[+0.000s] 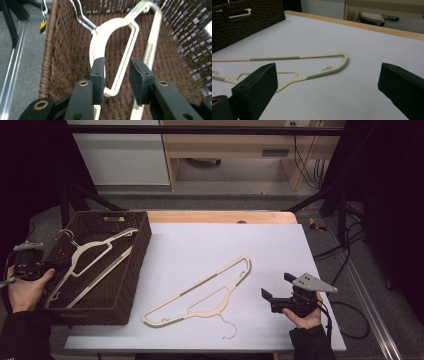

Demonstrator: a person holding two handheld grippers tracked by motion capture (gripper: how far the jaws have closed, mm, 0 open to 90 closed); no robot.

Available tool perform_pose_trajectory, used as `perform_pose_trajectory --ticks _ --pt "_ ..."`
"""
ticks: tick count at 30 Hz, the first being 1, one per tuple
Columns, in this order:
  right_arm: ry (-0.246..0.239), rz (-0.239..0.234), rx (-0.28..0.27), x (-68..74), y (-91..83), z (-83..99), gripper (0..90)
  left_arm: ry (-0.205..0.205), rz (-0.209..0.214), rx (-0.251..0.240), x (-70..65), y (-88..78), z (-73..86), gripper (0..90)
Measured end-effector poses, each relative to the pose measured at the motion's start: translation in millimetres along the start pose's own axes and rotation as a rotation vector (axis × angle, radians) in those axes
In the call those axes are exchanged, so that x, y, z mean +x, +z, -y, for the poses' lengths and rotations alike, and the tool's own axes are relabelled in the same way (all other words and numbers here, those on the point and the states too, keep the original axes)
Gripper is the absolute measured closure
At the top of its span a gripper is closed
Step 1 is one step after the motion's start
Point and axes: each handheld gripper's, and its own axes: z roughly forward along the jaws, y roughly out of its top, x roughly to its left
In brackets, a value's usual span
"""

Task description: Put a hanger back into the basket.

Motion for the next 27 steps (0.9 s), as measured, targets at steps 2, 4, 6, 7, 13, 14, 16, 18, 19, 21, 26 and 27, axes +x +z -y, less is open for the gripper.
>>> perform_pose_trajectory --ticks 2,4,6,7,13,14,16,18,19,21,26,27 --pt "0.007 0.004 -0.002 0.5 -0.6 -0.3 3.2 0.003 0.028 -0.058 -4.9 -9.1 -1.6 61.9" --pt "0.009 0.004 -0.003 0.9 -0.9 -0.6 3.3 0.014 0.047 -0.114 -12.8 -19.2 -3.9 55.8" --pt "0.002 0.003 -0.007 1.4 -0.9 -1.0 3.4 0.016 0.073 -0.184 -22.2 -28.5 -6.1 49.5" --pt "0.003 0.001 -0.007 2.0 -1.0 -1.3 3.4 0.021 0.086 -0.217 -26.9 -33.3 -7.4 46.5" --pt "0.005 -0.003 -0.018 4.7 -1.6 -3.4 3.8 0.066 0.169 -0.381 -63.5 -52.1 -11.6 26.2" --pt "0.006 -0.003 -0.017 5.4 -1.5 -3.8 3.9 0.074 0.181 -0.404 -71.7 -52.9 -11.5 22.5" --pt "0.006 -0.008 -0.014 6.7 -1.0 -4.3 4.2 0.096 0.205 -0.42 -88.7 -53.3 -11.3 15.9" --pt "0.007 -0.012 -0.009 9.1 0.1 -5.0 4.4 0.109 0.244 -0.436 -106.5 -51.8 -10.4 12.5" --pt "0.003 -0.016 -0.005 10.0 0.4 -5.3 4.5 0.115 0.264 -0.441 -115.9 -50.5 -9.8 10.9" --pt "0.003 -0.021 -0.006 12.7 1.4 -6.0 4.9 0.136 0.298 -0.448 -135.0 -46.9 -8.0 9.0" --pt "0.005 -0.046 0.013 20.7 7.0 -6.6 5.6 0.203 0.363 -0.427 -180.1 -32.6 -1.9 7.6" --pt "0.006 -0.048 0.018 22.1 8.2 -6.6 5.6 0.213 0.377 -0.416 -188.6 -28.8 -0.2 7.3"
